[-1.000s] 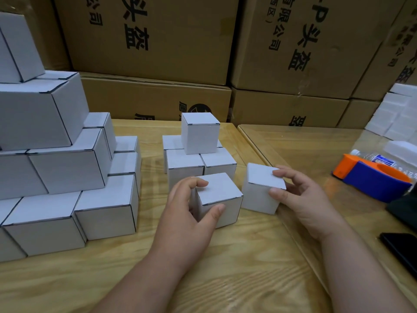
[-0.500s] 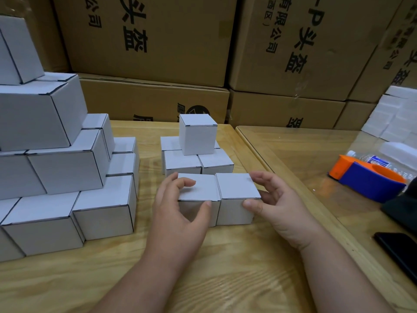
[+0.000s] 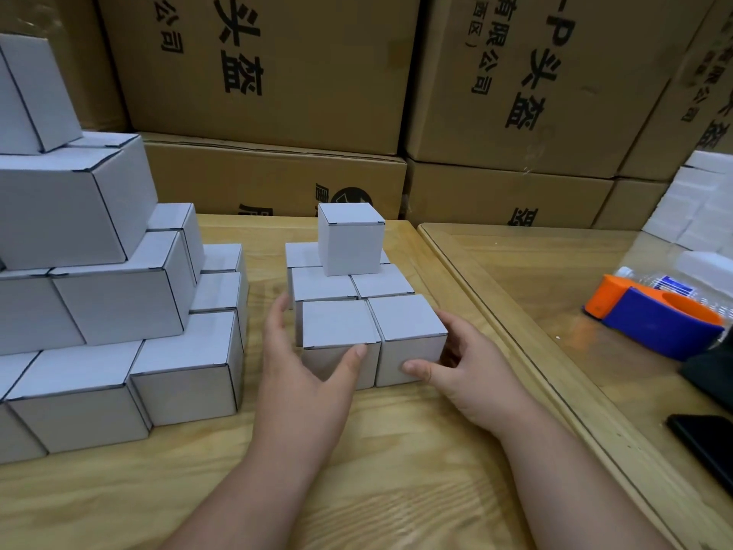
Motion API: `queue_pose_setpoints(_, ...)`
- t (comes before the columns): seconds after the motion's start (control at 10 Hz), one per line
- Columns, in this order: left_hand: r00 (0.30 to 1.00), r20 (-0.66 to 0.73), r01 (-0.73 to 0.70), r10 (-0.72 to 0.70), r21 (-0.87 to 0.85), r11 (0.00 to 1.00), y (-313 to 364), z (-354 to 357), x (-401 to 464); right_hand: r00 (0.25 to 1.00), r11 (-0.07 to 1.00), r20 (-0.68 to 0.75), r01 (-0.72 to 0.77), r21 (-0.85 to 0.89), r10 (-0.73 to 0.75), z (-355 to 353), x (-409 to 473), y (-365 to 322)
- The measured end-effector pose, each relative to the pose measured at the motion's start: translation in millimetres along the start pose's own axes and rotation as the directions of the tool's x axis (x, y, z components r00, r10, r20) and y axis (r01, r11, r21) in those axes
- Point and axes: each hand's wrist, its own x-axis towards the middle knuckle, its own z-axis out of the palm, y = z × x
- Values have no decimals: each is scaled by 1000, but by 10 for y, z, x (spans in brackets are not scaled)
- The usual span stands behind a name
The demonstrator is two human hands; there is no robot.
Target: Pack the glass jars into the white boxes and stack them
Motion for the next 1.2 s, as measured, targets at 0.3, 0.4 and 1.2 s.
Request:
queue_pose_setpoints(0.3,999,35,-37,36,12,999,28,-2,-2,999,999,-37,8,-47,-10,116,34,28)
queue_pose_setpoints(0.4,999,32,-32,31,28,999,1,-4,21,1000,988,-7,1,-157,-3,178,74,20)
queue_pose_setpoints(1.2,965,57,-257,255,386,886,189,67,-110,969,559,-30,-168,-812,247,363,-201,-250)
